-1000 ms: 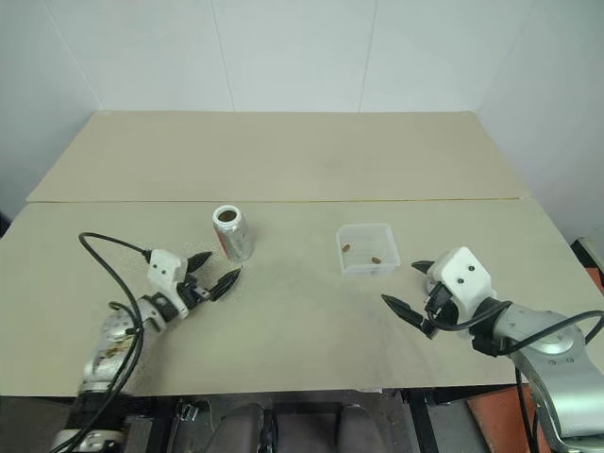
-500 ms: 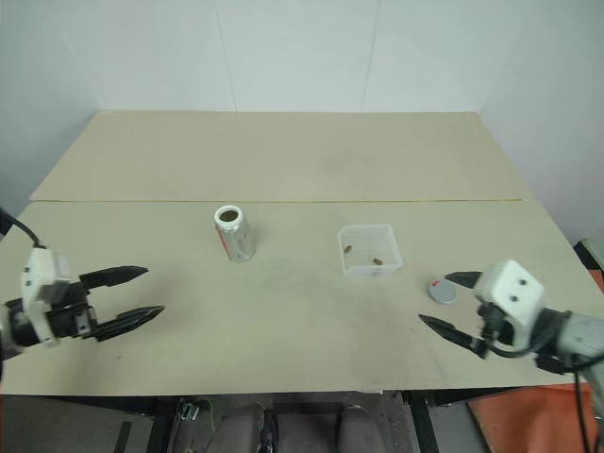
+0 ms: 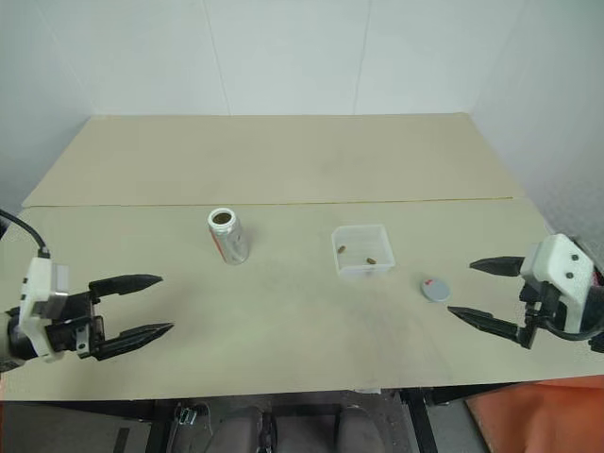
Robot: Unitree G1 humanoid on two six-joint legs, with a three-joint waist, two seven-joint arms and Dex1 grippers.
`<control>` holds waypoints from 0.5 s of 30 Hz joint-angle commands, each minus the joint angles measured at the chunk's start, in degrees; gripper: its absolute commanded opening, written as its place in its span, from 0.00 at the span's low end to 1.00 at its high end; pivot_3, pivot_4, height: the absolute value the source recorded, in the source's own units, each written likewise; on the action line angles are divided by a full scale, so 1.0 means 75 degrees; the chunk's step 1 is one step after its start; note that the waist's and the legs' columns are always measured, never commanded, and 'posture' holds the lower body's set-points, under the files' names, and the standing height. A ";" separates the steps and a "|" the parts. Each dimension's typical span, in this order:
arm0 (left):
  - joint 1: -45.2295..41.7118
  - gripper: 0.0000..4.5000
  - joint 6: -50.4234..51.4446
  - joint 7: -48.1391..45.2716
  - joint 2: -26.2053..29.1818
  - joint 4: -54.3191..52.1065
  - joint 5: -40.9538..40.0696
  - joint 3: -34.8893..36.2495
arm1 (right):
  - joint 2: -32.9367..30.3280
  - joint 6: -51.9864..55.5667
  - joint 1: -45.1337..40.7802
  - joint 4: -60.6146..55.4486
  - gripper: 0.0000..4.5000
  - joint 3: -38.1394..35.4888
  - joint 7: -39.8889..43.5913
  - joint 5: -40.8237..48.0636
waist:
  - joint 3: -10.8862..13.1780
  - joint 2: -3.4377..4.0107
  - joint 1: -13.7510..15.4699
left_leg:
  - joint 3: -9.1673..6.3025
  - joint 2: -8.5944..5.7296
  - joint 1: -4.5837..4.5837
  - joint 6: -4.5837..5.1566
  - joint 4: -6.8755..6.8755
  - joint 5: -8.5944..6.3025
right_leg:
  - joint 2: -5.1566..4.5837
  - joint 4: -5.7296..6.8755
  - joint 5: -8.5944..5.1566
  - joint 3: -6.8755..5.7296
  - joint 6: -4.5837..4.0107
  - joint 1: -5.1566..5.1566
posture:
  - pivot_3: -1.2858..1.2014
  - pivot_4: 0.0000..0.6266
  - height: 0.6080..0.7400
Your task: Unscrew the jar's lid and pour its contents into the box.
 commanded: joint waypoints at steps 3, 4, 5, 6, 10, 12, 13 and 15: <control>-0.0327 0.99 -0.0079 0.0387 0.0058 -0.0005 0.0459 -0.0463 | 0.0173 -0.0073 -0.0445 0.0008 1.00 0.0457 -0.0052 0.0221 | 0.0000 0.0000 0.0043 | 0.0000 0.0000 0.0004 0.0000 0.0001 0.0000 | 0.0001 0.0000 0.0000 0.0000 0.0000 0.0004 | 0.52 0.24 1.00; -0.0401 0.99 -0.0045 0.0399 0.0063 0.0056 0.0448 -0.0515 | 0.0195 -0.0096 -0.0505 -0.0044 1.00 0.0629 -0.0058 0.0184 | 0.0000 0.0000 0.0043 | 0.0000 0.0000 0.0007 0.0000 0.0002 0.0000 | 0.0002 0.0002 0.0000 0.0000 0.0000 0.0007 | 0.52 0.24 1.00; -0.0427 0.99 0.0053 0.0330 0.0075 0.0097 0.0313 -0.0510 | 0.0243 -0.0091 -0.0552 -0.0146 1.00 0.0794 -0.0080 0.0186 | 0.0000 -0.0001 0.0043 | 0.0000 0.0001 0.0005 0.0000 0.0002 0.0000 | 0.0003 0.0002 0.0000 0.0000 0.0000 0.0005 | 0.52 0.24 1.00; -0.0408 0.99 0.0189 0.0305 0.0077 -0.0009 0.0125 -0.0470 | 0.0260 -0.0056 -0.0610 -0.0157 1.00 0.0866 -0.0068 0.0237 | 0.0000 -0.0001 0.0043 | 0.0000 0.0002 0.0006 0.0000 0.0001 0.0000 | 0.0004 0.0001 0.0000 -0.0001 0.0000 0.0005 | 0.52 0.24 1.00; 0.0043 0.99 0.0416 0.0278 0.0160 -0.0450 -0.0058 -0.0008 | 0.0020 -0.0258 -0.0399 -0.0102 1.00 0.1178 0.0035 -0.0282 | 0.0001 0.0000 0.0028 | 0.0001 0.0003 -0.0013 0.0002 0.0000 -0.0002 | -0.0002 0.0000 0.0000 0.0002 0.0001 -0.0017 | 0.52 0.24 1.00; 0.0203 0.99 0.0476 0.0289 0.0216 -0.0592 -0.0060 0.0185 | 0.0099 -0.0168 -0.0488 -0.0037 1.00 0.1148 0.0044 -0.0099 | 0.0002 0.0000 0.0028 | 0.0001 0.0006 -0.0013 0.0001 0.0000 -0.0003 | 0.0003 0.0002 0.0000 0.0000 0.0001 -0.0019 | 0.52 0.24 1.00; 0.0313 0.99 0.0474 0.0225 0.0273 -0.0624 -0.0043 0.0332 | 0.0094 -0.0167 -0.0508 -0.0066 1.00 0.1171 0.0028 -0.0105 | 0.0002 0.0000 0.0030 | 0.0001 0.0007 -0.0010 0.0001 0.0000 -0.0003 | 0.0003 0.0004 0.0000 0.0000 0.0000 -0.0018 | 0.52 0.24 1.00; 0.0475 0.99 0.0633 0.0222 0.0394 -0.0717 -0.0130 0.0707 | 0.0079 -0.0155 -0.0714 -0.0041 1.00 0.1261 0.0031 -0.0037 | 0.0002 0.0000 0.0031 | 0.0002 0.0008 -0.0007 -0.0002 0.0001 -0.0001 | 0.0005 0.0008 -0.0002 0.0000 -0.0004 -0.0017 | 0.52 0.24 1.00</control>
